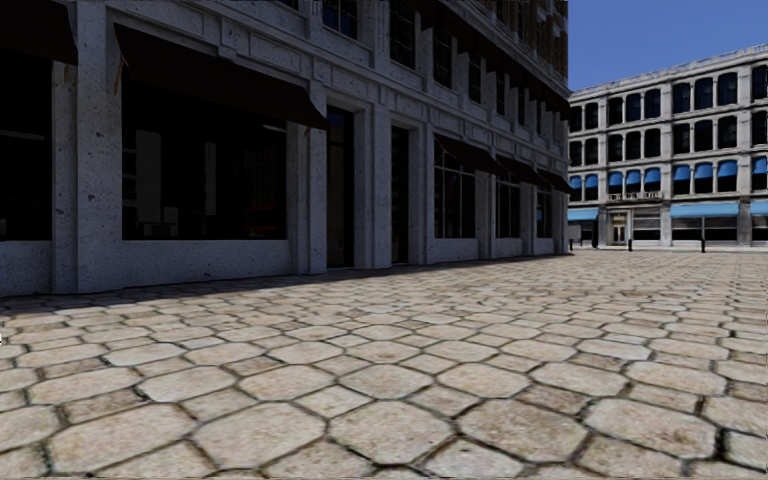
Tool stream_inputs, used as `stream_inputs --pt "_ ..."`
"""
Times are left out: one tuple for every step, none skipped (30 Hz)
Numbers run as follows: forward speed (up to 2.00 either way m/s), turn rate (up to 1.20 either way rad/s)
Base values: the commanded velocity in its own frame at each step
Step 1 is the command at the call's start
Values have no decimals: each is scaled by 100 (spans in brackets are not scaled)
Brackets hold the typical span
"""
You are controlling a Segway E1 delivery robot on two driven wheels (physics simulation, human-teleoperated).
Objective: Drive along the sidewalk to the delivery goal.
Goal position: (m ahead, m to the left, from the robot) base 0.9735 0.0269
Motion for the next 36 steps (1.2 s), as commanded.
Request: stream_inputs --pt "115 39" --pt "115 39" --pt "115 39" --pt "115 39" --pt "115 39" --pt "115 39" --pt "115 39" --pt "115 39" --pt "115 39" --pt "115 39" --pt "115 37" --pt "115 31" --pt "115 29" --pt "115 29" --pt "115 29" --pt "114 29" --pt "114 27" --pt "106 0" --pt "106 0" --pt "18 0" --pt "0 0" --pt "0 0" --pt "0 0" --pt "0 0" --pt "0 0" --pt "0 0" --pt "0 0" --pt "0 0" --pt "0 0" --pt "0 0" --pt "0 0" --pt "0 0" --pt "0 0" --pt "0 0" --pt "0 0" --pt "0 0"
